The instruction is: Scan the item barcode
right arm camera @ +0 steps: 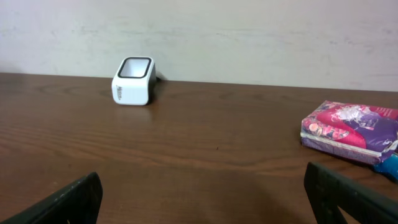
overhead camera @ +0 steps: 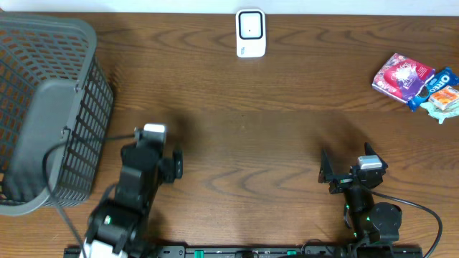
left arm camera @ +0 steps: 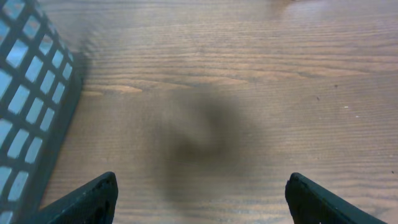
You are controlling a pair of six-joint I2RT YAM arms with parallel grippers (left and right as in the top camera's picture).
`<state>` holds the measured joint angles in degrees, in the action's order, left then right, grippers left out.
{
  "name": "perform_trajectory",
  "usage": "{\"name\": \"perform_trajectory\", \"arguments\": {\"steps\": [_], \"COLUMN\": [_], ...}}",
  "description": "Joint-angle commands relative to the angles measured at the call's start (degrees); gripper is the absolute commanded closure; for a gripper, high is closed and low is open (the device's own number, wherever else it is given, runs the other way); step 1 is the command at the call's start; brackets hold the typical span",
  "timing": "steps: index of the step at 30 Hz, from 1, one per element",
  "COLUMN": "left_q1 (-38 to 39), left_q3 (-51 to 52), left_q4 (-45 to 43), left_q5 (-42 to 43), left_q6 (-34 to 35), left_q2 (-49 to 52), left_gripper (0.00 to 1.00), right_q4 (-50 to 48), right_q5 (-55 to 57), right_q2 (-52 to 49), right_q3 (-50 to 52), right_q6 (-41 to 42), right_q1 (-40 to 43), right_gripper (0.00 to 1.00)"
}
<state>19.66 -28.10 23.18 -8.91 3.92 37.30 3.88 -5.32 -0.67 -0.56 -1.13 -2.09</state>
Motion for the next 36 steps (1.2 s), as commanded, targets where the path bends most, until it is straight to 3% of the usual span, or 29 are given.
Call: {"name": "perform_trajectory", "arguments": {"steps": [1, 10, 19, 29, 36], "left_q1": [-0.09, -0.79, -8.48, -11.67, -12.87], "left_q3": [4.50, 13.97, 24.04, 27.87, 27.87], "left_q4": [-0.50, -9.86, -20.22, -25.00, -24.30], "left_q5": [1.03, 3.67, 11.80, 12.98, 14.29], "left_q6": [-1.79, -1.75, -1.77, -2.14, -3.30], "left_q2": [-6.67, -17.64, -28.06, -36.57, -37.22], "left_gripper": [0.14, 0.14, 0.14, 0.14, 0.14], "right_q4": [0.09, 0.09, 0.09, 0.09, 0.09], "right_q5": [0.28, 0.28, 0.28, 0.28, 0.28], "right_q2": [0.37, 0.37, 0.37, 0.37, 0.37], "right_q3": [0.24, 0.24, 0.24, 0.24, 0.24], "right_q6": [0.00, 0.00, 0.00, 0.00, 0.00], "right_q1": [0.50, 0.50, 0.50, 0.50, 0.50], "right_gripper": [0.01, 0.01, 0.01, 0.01, 0.01]}}
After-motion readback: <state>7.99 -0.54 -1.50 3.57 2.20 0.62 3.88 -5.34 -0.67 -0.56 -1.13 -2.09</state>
